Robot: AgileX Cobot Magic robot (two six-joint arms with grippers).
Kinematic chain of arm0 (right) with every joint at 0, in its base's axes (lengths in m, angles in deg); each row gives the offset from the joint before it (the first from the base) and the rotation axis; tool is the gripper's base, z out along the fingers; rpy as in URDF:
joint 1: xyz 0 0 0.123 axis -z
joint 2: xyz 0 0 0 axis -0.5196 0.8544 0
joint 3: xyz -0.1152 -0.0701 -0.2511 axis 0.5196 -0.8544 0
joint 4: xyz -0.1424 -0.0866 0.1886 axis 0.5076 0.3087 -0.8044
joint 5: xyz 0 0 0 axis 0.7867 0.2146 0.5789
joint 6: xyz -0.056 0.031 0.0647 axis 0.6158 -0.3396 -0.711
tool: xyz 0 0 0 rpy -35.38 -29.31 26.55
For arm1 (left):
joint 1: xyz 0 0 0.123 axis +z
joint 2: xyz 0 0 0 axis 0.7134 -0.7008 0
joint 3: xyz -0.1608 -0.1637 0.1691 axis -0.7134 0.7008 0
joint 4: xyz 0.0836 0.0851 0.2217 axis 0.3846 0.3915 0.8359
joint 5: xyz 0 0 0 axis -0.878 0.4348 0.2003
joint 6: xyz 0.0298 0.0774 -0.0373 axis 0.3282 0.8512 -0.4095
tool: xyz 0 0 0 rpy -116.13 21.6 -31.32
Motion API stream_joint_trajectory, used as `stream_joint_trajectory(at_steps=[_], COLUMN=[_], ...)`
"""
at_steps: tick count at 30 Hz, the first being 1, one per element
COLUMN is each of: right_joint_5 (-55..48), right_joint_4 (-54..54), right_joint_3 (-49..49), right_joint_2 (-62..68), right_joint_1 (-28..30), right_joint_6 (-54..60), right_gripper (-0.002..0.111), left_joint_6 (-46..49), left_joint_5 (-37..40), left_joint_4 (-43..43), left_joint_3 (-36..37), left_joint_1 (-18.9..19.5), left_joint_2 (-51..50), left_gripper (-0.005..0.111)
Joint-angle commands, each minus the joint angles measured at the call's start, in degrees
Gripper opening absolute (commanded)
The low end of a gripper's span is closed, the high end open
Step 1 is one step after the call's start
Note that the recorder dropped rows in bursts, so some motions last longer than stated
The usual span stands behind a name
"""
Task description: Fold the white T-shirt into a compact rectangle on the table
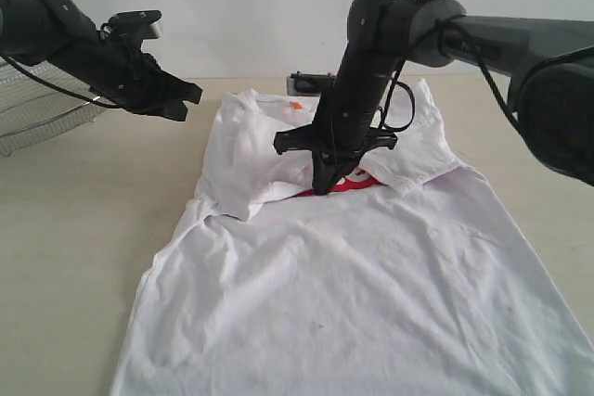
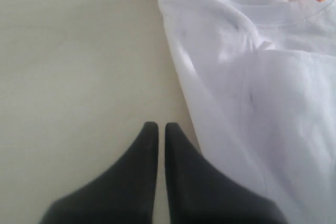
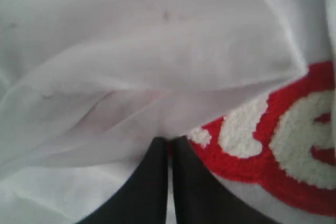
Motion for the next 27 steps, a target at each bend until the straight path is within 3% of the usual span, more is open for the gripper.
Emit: stream_joint_trajectory(at_steps=[1, 13, 18, 27], right_joint_5=[-0.2, -0.2, -0.2, 5.7], right_joint_4=[0.0, 4.6, -4.8, -12.1], right_joint_3=[-1.7, -3.7, -4.1, -4.1], right_joint_2=[-1.1, -9.4, -8.8, -4.1], right_joint_1=[-0.1, -0.1, -0.1, -2.0], right_joint_6=[1.7, 5.6, 14.1, 20.3], right_gripper=[0.000, 0.000, 0.000, 0.000], left_joint_6=[-0.3, -0.3, -0.3, 0.4], left_joint_5=[0.1, 0.3, 0.7, 0.9], left_joint_4=[-0.4, -0.4, -1.3, -2.1], left_joint_3=[-0.2, -0.2, -0.2, -0.2], left_joint_1=[-0.3, -0.3, -0.3, -2.2], left_joint_2=[0.5, 0.5, 0.5, 0.0], left_gripper=[0.005, 0.005, 0.005, 0.005])
